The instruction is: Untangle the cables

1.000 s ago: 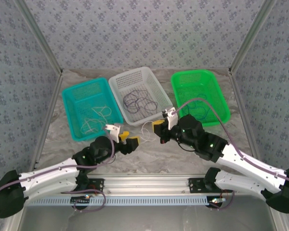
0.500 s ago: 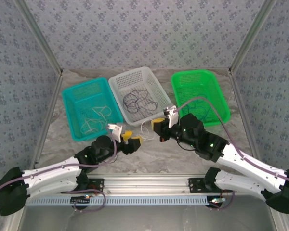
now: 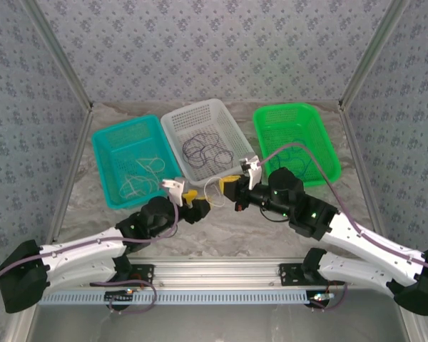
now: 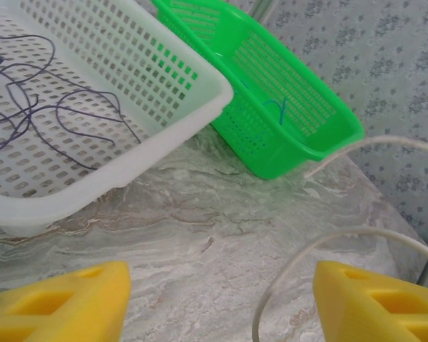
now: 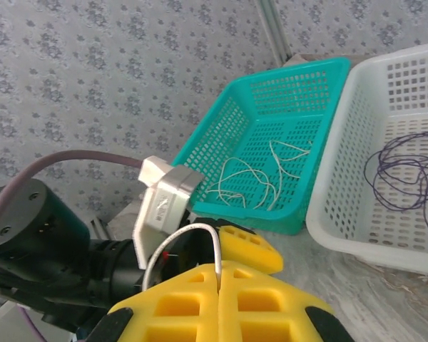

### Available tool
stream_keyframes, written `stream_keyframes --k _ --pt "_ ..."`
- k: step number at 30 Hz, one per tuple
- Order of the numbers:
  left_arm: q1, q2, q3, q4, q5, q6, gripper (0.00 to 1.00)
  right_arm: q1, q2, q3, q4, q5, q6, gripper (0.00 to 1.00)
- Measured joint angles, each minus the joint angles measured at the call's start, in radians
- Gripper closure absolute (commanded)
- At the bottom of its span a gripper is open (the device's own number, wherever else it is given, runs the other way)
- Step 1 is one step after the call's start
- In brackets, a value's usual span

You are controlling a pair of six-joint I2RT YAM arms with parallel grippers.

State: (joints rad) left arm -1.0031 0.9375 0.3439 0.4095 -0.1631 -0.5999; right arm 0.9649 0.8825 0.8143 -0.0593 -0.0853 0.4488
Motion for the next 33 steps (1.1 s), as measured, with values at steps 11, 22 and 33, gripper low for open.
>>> stream_keyframes --k 11,22,33 --pt "0.0 0.048 0.096 -0.214 -0.148 -0.014 0.61 -0.005 -0.04 0.027 -0.005 -0.008 0.006 1.0" --pt "0.0 0.036 0.121 -0.42 -0.225 0.03 0.81 -0.033 -0.005 0.13 -0.026 0.072 -0.019 1.0" --pt "0.0 0.016 0.128 -0.48 -0.198 0.138 1.0 -0.101 0.096 0.152 -0.022 0.099 -0.008 1.0"
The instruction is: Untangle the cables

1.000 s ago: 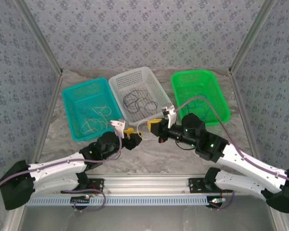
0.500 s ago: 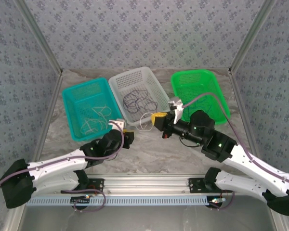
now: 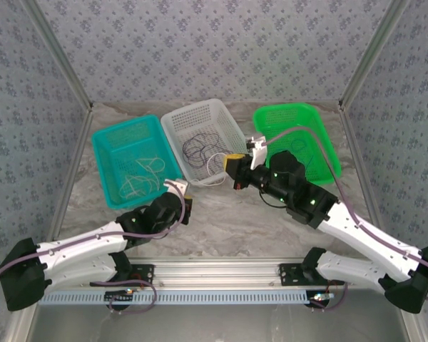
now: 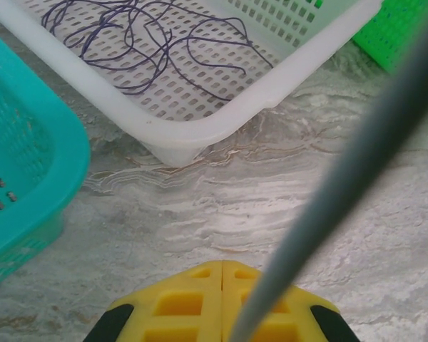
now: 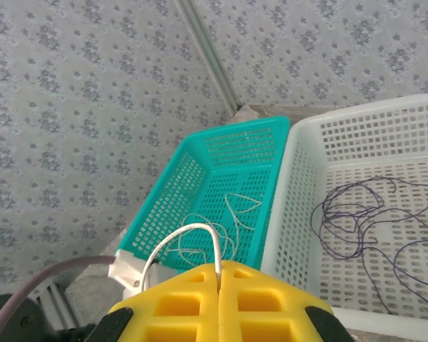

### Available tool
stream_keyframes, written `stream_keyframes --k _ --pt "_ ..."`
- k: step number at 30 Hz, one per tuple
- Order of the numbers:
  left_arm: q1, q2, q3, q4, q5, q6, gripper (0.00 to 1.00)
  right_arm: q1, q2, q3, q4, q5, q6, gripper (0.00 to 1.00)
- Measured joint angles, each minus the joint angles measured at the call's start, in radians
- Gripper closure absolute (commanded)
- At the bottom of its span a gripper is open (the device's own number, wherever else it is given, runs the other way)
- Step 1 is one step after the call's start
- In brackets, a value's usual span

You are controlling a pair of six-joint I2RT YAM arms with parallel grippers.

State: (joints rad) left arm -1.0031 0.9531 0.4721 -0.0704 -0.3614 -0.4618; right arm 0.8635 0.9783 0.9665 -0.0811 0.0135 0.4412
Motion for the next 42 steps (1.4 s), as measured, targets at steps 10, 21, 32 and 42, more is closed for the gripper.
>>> stream_keyframes --k 10,21,32,42 --pt "-0.033 0.05 0.087 -0.174 -0.028 0.132 1.0 -0.07 0.024 0.072 -0.058 -0.002 0.0 1.0" --pt "-0.145 0.224 0.178 -0.264 0.057 0.322 1.0 -0.111 0.043 0.072 -0.071 -0.024 0.047 1.0" --pt "-0.167 0.206 0.203 -0.283 0.176 0.436 1.0 -0.113 0.05 0.072 -0.064 -0.027 0.064 1.0" --pt "-0.154 0.064 0.214 -0.339 0.039 0.425 1.0 -0.126 0.106 0.076 -0.005 -0.033 0.089 1.0"
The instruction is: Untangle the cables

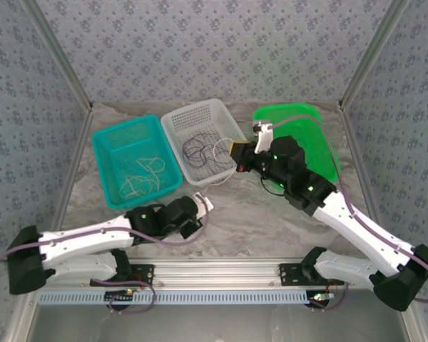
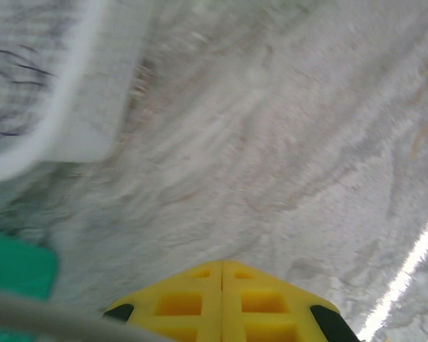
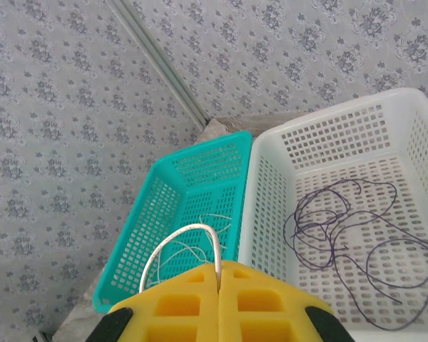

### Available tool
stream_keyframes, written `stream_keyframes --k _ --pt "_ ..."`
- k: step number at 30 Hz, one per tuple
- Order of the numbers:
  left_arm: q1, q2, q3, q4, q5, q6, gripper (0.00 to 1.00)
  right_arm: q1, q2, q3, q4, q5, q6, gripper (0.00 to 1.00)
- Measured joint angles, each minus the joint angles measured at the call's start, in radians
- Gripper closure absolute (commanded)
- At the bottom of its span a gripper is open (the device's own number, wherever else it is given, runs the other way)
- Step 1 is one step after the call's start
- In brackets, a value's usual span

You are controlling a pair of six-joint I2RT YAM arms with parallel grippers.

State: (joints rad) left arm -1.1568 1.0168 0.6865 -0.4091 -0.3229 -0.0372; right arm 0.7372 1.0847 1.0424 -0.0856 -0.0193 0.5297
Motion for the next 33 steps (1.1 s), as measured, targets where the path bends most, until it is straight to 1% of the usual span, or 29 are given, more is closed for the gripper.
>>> stream_keyframes --k 4,8,12,16,18,20,23,26,29,31,33 --pt "0.062 -0.161 0.034 -0.05 -0.069 -0.009 1.0 -0.003 0.174 0.069 0.086 -0.042 0.036 1.0" --pt "0.106 -0.278 0.048 -0.106 -0.135 -0.034 1.0 -0.001 0.392 0.211 0.158 -0.107 0.069 1.0" --pt "0.124 -0.322 0.048 -0.162 -0.192 -0.072 1.0 0.008 0.581 0.362 0.221 -0.174 0.108 1.0" --pt "0.148 -0.314 0.048 -0.21 -0.241 -0.116 1.0 0.017 0.763 0.526 0.258 -0.237 0.142 1.0" --pt "0.178 -0.305 0.048 -0.24 -0.266 -0.143 1.0 0.02 0.867 0.629 0.267 -0.27 0.158 1.0" --pt "0.232 -0.294 0.048 -0.268 -0.278 -0.174 1.0 0.021 0.989 0.758 0.268 -0.306 0.175 1.0" --pt "0.322 -0.291 0.048 -0.283 -0.276 -0.203 0.98 0.024 1.136 0.901 0.268 -0.35 0.206 1.0" --pt "0.414 -0.279 0.048 -0.283 -0.26 -0.215 0.98 0.03 1.229 0.979 0.243 -0.371 0.222 1.0" --pt "0.5 -0.241 0.048 -0.279 -0.223 -0.217 0.98 0.039 1.289 1.032 0.205 -0.38 0.229 1.0" --pt "0.555 -0.202 0.048 -0.264 -0.192 -0.219 0.98 0.043 1.319 1.076 0.177 -0.383 0.234 0.87" --pt "0.614 -0.152 0.048 -0.248 -0.154 -0.219 0.98 0.047 1.342 1.118 0.149 -0.383 0.238 0.85"
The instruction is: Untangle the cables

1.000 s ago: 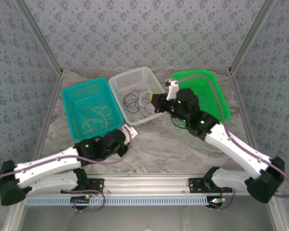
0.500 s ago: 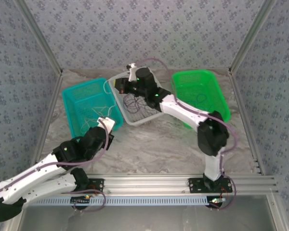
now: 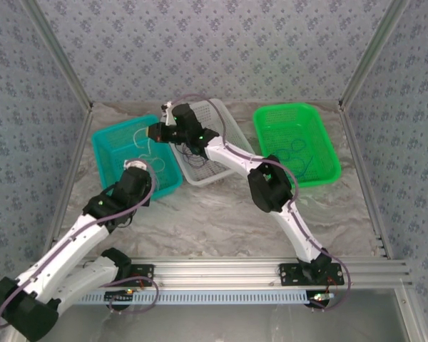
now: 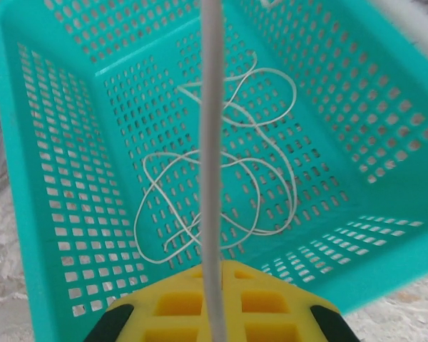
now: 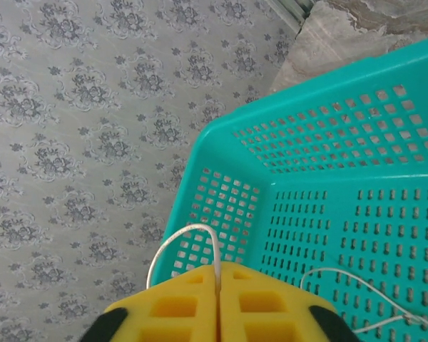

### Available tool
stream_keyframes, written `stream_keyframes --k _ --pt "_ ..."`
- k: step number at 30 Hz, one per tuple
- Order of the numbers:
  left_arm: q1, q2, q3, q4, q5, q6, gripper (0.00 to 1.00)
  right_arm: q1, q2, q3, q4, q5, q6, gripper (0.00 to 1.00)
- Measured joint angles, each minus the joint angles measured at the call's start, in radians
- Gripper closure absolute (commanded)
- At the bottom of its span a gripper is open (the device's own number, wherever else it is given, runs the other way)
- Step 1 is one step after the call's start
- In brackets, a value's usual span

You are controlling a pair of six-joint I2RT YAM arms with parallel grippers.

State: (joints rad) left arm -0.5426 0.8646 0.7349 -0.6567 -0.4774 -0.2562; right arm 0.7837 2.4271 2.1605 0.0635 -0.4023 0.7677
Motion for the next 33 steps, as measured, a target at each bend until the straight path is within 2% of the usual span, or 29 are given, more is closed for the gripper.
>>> stream_keyframes --k 1,3,4,6,7,9,12,14,15,19,23,29,33 --pt "0.021 0.019 0.0 0.006 0.013 0.0 0.98 0.0 0.009 0.018 -0.011 0.0 0.001 0.81" --pt "0.065 0.059 0.0 0.013 0.043 0.0 0.93 0.0 0.021 0.045 -0.029 0.0 0.008 0.55" --pt "0.079 0.07 0.0 0.014 0.051 0.0 0.88 0.0 0.023 0.05 -0.035 -0.002 0.01 0.46" --pt "0.106 0.085 0.0 0.017 0.072 -0.004 0.61 0.0 0.025 0.058 -0.05 -0.001 0.008 0.35" --pt "0.116 0.089 0.002 0.017 0.08 -0.008 0.52 0.0 0.025 0.061 -0.06 0.002 0.007 0.27" --pt "0.129 0.095 0.005 0.017 0.09 -0.023 0.42 0.0 0.025 0.068 -0.081 0.009 0.0 0.11" --pt "0.13 0.1 0.02 0.005 0.104 -0.042 0.24 0.0 0.025 0.087 -0.12 0.021 -0.01 0.05" --pt "0.13 0.1 0.035 -0.002 0.108 -0.051 0.05 0.0 0.025 0.109 -0.152 0.021 -0.016 0.05" --pt "0.13 0.1 0.044 -0.006 0.111 -0.057 0.01 0.0 0.025 0.121 -0.16 0.02 -0.019 0.05" --pt "0.13 0.1 0.083 -0.029 0.115 -0.086 0.01 0.0 0.002 0.123 -0.187 0.019 -0.044 0.0" --pt "0.13 0.092 0.091 -0.029 0.115 -0.098 0.01 0.001 -0.122 -0.003 -0.235 0.03 -0.145 0.0" --pt "0.13 0.029 0.062 0.041 0.095 -0.089 0.0 0.009 -0.636 -0.617 -0.192 0.239 -0.402 0.0" --pt "0.131 -0.062 -0.006 0.118 0.019 -0.048 0.01 -0.07 -1.009 -1.029 -0.101 0.405 -0.551 0.0"
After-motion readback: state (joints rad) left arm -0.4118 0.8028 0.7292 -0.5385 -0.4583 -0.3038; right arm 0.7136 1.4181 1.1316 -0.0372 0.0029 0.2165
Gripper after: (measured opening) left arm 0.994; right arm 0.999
